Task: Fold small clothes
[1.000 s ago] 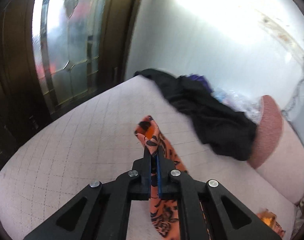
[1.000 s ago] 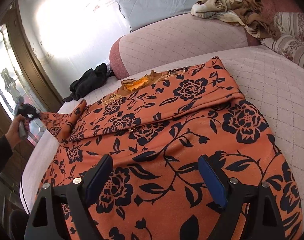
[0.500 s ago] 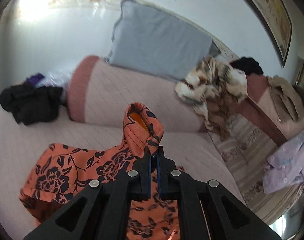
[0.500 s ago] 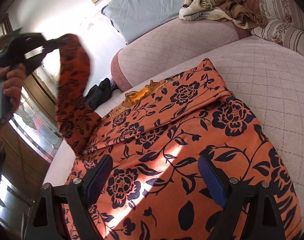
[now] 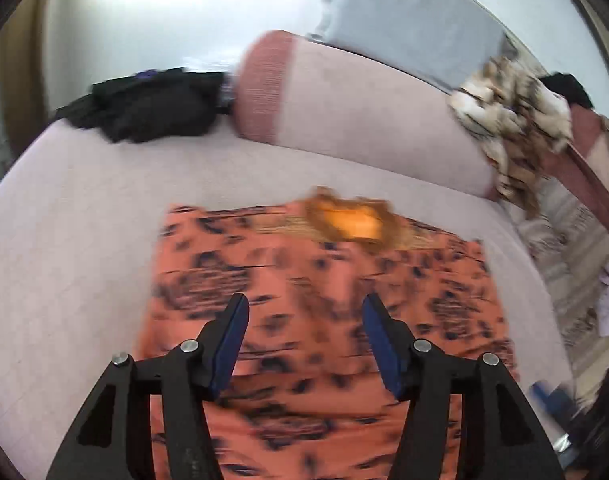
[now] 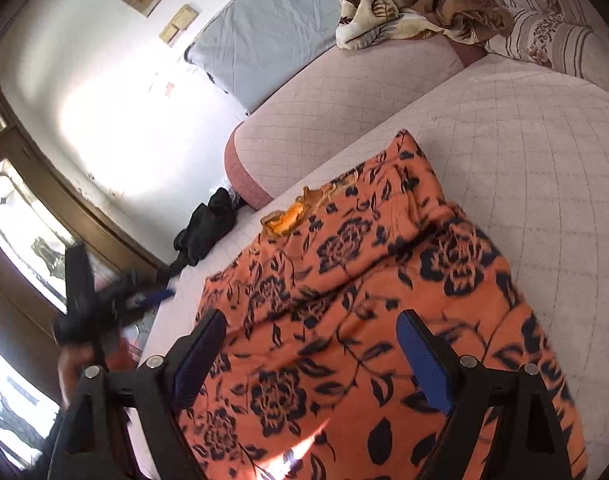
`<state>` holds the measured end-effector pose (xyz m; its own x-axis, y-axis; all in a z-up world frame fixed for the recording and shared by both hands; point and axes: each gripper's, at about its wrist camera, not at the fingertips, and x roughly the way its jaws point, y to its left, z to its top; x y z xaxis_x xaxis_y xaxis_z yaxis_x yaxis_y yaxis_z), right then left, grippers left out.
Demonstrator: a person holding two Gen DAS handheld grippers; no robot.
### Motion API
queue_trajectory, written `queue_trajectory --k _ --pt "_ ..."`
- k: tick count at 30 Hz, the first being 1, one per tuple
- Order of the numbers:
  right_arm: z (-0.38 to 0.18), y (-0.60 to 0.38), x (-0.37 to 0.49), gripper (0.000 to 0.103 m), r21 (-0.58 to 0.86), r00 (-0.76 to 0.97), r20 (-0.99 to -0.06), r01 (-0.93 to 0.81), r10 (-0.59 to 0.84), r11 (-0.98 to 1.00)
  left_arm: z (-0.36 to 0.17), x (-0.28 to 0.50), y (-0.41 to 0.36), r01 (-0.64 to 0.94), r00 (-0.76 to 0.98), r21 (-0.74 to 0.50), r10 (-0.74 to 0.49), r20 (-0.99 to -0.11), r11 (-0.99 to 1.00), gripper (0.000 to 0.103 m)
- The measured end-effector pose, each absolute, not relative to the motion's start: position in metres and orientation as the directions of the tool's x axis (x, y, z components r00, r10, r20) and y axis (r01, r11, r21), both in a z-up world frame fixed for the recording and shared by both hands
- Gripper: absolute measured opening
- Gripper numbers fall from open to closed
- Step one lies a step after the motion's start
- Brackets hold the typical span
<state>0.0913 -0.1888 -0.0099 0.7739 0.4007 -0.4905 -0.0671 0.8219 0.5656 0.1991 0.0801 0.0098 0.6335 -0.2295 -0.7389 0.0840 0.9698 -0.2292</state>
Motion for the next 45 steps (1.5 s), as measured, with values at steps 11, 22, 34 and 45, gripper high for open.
queue_trajectory --k 11,22,34,45 --pt "-0.026 -0.183 0.285 0.07 0.168 0.49 -0.863 0.049 0.122 0.985 -0.064 0.206 0.147 -0.025 0.573 -0.312 -0.242 -0.783 0.95 0.06" --pt "0.046 -0.13 0.276 0.011 -0.173 0.696 -0.712 -0.044 -0.094 0.984 -0.074 0.209 0.15 -0.022 0.558 -0.269 -0.212 -0.802 0.963 0.06" --pt "0.032 -0.173 0.241 0.069 0.091 0.731 -0.68 0.002 0.061 0.996 -0.043 0.193 0.132 0.037 0.695 -0.176 -0.152 -0.703 0.984 0.061" --pt "-0.02 -0.2 0.259 0.079 0.586 0.682 -0.557 -0.081 0.474 0.806 -0.074 0.207 0.138 -0.023 0.59 -0.162 -0.117 -0.799 0.987 0.066"
